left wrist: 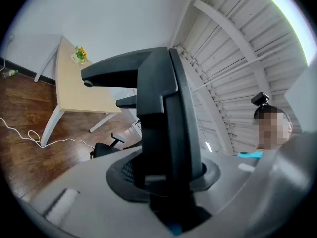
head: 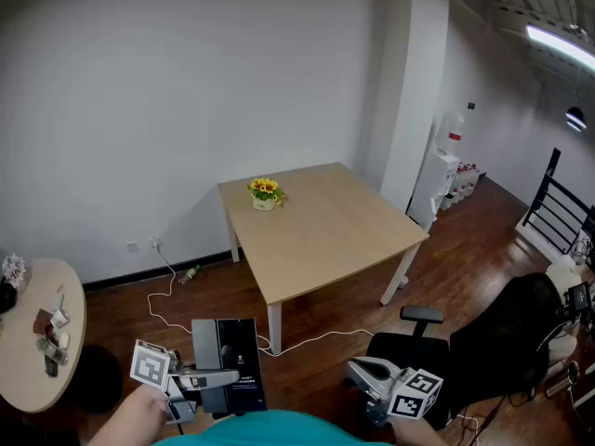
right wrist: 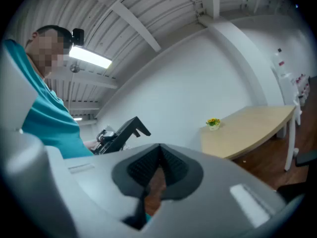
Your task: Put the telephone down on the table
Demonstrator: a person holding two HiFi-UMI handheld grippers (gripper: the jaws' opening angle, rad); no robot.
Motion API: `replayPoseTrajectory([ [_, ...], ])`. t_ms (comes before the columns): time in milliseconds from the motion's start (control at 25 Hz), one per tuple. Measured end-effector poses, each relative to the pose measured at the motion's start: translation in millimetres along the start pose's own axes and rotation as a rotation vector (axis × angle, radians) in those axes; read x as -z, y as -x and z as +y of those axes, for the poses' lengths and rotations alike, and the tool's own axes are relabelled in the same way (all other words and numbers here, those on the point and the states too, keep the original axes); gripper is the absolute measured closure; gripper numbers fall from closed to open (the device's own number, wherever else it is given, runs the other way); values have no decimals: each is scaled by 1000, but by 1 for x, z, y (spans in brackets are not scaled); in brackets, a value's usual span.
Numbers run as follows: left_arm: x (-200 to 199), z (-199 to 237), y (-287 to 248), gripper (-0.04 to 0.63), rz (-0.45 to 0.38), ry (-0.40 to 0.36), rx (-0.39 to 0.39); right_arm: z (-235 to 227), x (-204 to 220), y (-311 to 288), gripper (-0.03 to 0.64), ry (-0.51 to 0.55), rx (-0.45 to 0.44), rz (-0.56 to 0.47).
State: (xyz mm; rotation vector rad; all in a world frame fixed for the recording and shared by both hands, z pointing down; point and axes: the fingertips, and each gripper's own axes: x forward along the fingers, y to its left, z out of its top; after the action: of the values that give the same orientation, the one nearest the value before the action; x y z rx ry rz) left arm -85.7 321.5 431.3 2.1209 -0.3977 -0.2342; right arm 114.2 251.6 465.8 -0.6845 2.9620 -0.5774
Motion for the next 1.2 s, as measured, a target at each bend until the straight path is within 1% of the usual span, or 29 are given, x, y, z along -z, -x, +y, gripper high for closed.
replayPoseTrajectory([
  [280, 0, 8, -47, 419, -10, -27, -43, -41, -11, 38, 615, 3, 6, 1],
  [360, -1, 15, -55, 419, -5, -34, -67, -52, -13, 42, 615, 1, 7, 1],
  [400, -2, 17, -58, 419, -5, -31, -69, -58, -14, 42, 615, -1, 9, 1],
  [560, -20, 25, -63, 419, -27, 20, -21, -77, -17, 22, 615, -21, 8, 7],
  [680, -48, 52, -49, 419, -23, 6, -33, -91, -23, -11, 615, -21, 5, 12],
  [800, -89, 86, -31, 419, -8, -23, -35, -107, -35, -55, 615, -14, 17, 5],
  [920, -136, 115, -18, 419, 16, -34, -21, -125, -50, -99, 615, -32, 39, -11],
  [1080, -204, 141, -8, 419, 64, -36, 25, -154, -82, -155, 615, -29, 73, -25],
  [1200, -244, 167, -5, 419, 104, -44, 28, -173, -99, -191, 615, -40, 93, -43],
])
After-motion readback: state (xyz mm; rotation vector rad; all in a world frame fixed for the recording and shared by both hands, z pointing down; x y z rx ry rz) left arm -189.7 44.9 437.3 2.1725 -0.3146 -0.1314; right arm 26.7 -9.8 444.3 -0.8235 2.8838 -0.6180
